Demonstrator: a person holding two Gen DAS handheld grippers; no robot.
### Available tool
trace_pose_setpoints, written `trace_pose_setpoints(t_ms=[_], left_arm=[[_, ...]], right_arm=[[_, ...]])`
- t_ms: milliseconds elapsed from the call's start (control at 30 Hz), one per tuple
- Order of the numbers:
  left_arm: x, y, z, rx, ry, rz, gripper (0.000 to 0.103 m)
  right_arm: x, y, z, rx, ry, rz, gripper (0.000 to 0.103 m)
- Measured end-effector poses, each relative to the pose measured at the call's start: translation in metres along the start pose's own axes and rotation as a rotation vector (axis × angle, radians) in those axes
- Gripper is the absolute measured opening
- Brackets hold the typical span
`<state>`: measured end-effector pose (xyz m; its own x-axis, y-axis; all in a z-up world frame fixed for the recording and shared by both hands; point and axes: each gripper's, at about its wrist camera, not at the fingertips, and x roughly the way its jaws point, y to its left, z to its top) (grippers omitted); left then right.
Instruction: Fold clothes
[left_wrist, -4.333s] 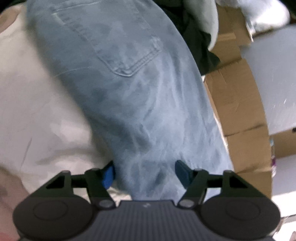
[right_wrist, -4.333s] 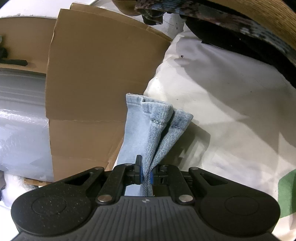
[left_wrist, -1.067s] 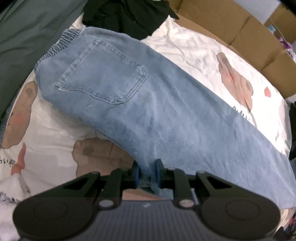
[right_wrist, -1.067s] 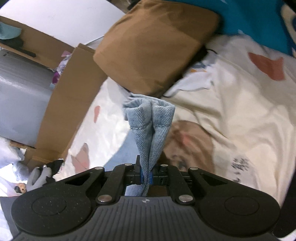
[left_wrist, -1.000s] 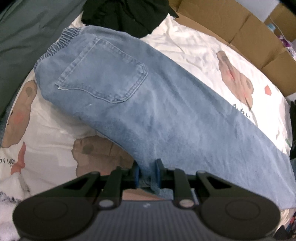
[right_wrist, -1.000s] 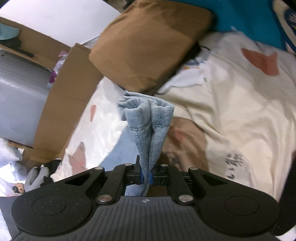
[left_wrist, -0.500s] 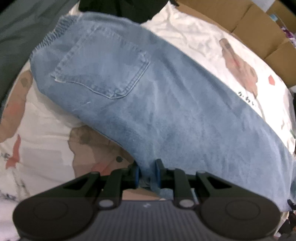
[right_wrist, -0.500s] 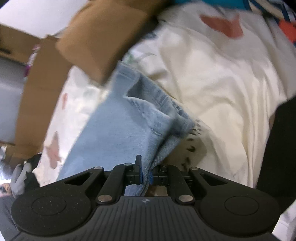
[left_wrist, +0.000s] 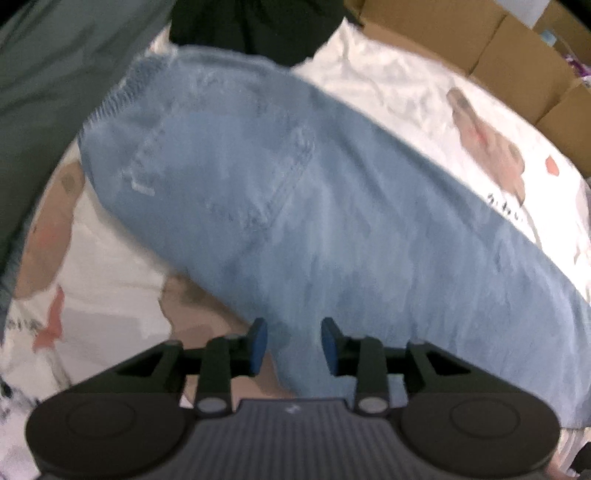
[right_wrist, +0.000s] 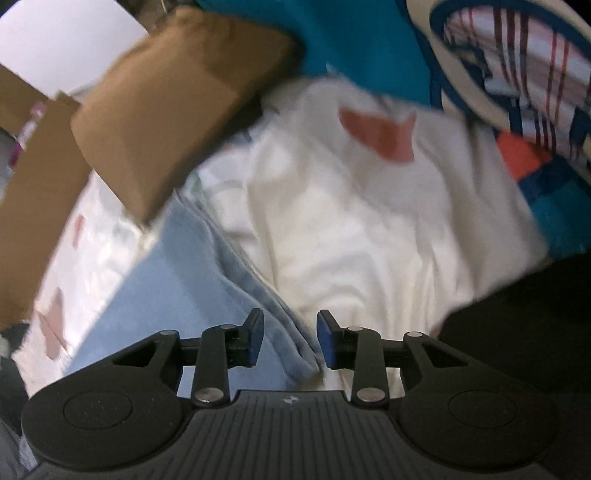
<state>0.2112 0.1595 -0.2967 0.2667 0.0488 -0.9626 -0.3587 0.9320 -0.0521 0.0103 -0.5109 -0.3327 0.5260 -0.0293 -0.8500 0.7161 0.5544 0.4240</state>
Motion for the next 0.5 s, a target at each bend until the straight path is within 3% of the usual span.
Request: trace_pose_setpoints(t_ms=[267, 500], left_arm=[[0.000, -0.017, 0.028, 0.049, -0.058, 0.013, 0.036], [0.035, -0.035, 0.060, 0.093, -0.079, 0.045, 0.036]], right_arm=[[0.014, 0.047, 0.021, -0.238, -0.037, 0.009, 0.034], [0.047, 0.089, 0.029, -0.423, -0.017, -0.034, 0.034]])
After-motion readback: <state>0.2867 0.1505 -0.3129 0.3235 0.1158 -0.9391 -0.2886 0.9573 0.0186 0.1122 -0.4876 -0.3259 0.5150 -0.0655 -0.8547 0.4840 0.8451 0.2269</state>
